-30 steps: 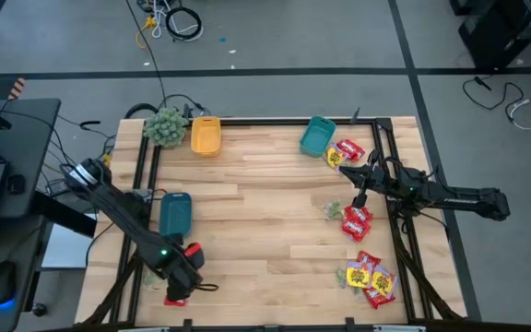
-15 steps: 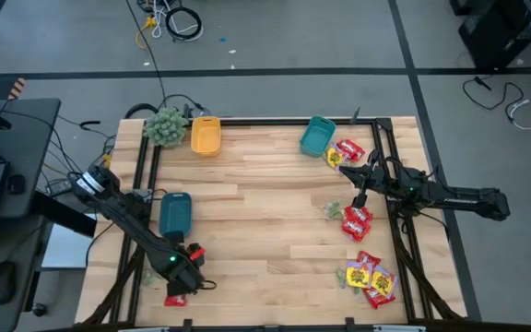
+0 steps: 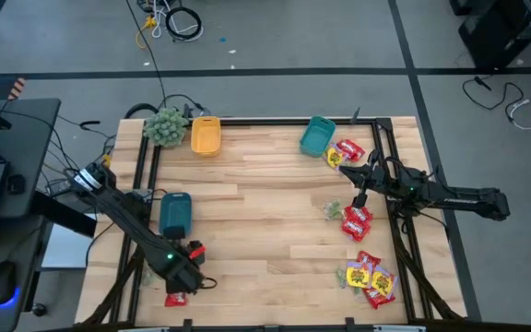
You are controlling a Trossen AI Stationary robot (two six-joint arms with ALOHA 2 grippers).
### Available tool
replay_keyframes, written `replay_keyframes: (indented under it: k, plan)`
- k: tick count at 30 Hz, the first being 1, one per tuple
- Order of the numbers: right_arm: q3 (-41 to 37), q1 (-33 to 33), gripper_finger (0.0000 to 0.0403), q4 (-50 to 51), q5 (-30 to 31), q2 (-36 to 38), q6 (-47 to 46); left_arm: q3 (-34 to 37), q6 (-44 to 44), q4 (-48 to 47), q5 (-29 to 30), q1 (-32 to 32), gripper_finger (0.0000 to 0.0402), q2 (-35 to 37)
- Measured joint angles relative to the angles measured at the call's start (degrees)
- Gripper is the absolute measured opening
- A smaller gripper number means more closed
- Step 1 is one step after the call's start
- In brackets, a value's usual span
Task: Sort candy
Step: Put the yellow candy pack into the blue bin
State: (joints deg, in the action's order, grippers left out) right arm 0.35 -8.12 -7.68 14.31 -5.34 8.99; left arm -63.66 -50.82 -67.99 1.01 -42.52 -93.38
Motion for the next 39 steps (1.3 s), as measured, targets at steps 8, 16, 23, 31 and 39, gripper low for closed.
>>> replay_keyframes:
  k: [8, 16, 23, 31, 39]
  plan:
    - [0.0, 0.0, 0.0005, -0.02, 0.0, 0.02, 0.0, -8.98, 2.76, -10.49, 4.58, 3.05, 0.0001, 0.06]
    - [0.01, 0.0, 0.0007, 0.0, 0.0, 0.02, 0.0, -11.56, 11.16, -5.13, 6.68, 7.92, 0.0, 0.11]
    - [-0.01, -0.02, 0.0006, -0.04, 0.0, 0.02, 0.0, -11.56, 22.71, 6.55, 6.23, 13.58, 0.0005, 0.11]
    - [0.01, -0.01, 0.0006, -0.26, 0.0, 0.02, 0.0, -11.56, 30.42, 7.53, 5.81, 17.13, 0.0067, 0.11]
    - [0.01, 0.0, 0.0008, -0.32, -0.01, 0.02, 0.0, -11.06, 32.6, 9.29, 6.02, 17.5, 0.0011, -0.42]
